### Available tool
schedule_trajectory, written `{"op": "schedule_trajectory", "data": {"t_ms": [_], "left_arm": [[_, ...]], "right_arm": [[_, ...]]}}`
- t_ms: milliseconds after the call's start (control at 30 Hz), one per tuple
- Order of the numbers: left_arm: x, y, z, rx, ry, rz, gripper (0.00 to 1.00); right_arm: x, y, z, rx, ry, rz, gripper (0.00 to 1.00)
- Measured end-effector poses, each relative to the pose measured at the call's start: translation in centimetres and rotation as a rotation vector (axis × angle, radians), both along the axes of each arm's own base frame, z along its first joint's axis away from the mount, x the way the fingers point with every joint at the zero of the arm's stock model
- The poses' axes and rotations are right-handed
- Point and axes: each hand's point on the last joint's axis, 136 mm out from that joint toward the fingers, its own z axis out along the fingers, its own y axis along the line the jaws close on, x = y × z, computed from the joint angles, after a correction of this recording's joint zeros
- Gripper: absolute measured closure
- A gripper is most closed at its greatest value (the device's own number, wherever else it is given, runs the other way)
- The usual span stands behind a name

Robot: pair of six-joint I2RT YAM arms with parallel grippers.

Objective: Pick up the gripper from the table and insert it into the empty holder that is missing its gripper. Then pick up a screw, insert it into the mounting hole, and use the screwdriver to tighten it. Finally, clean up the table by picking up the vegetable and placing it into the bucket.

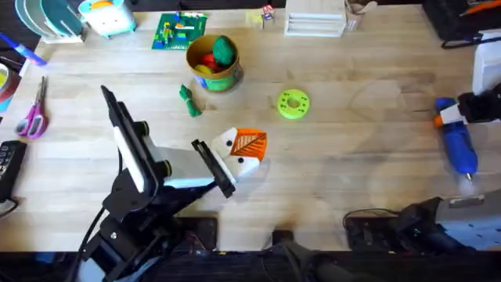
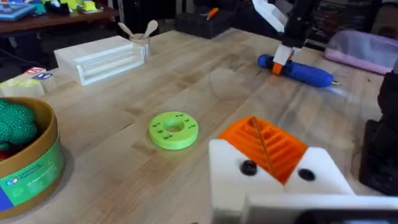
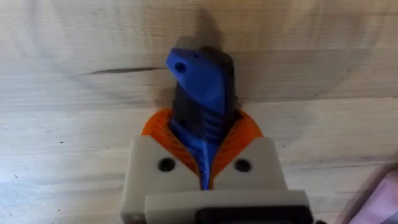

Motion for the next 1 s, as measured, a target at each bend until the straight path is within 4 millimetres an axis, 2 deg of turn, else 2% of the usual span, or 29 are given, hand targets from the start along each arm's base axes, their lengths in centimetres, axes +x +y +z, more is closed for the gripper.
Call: {"op": "schedule_trajectory", "data": {"t_ms": [167, 267, 400, 567, 800, 1000], "left_arm": [[0.0, 0.0, 0.0, 0.0, 0.0, 0.0, 0.99], [0.0, 0.0, 0.0, 0.0, 0.0, 0.0, 0.99], [0.0, 0.0, 0.0, 0.0, 0.0, 0.0, 0.99], [0.0, 0.0, 0.0, 0.0, 0.0, 0.0, 0.99], [0.0, 0.0, 0.0, 0.0, 0.0, 0.0, 0.99], [0.0, 0.0, 0.0, 0.0, 0.0, 0.0, 0.991]], "right_arm": [[0.4, 0.3, 0.5, -0.008, -0.007, 0.003, 0.965], [1.3, 0.6, 2.0, -0.037, -0.054, -0.005, 0.965], [3.9, 0.4, 6.2, -0.124, -0.203, -0.029, 0.965], [6.1, 0.8, 13.2, -0.22, -0.427, -0.078, 0.965], [5.6, 3.5, 21.3, -0.228, -0.688, -0.178, 0.965], [4.3, 7.8, 27.2, -0.152, -0.906, -0.229, 0.965]]}}
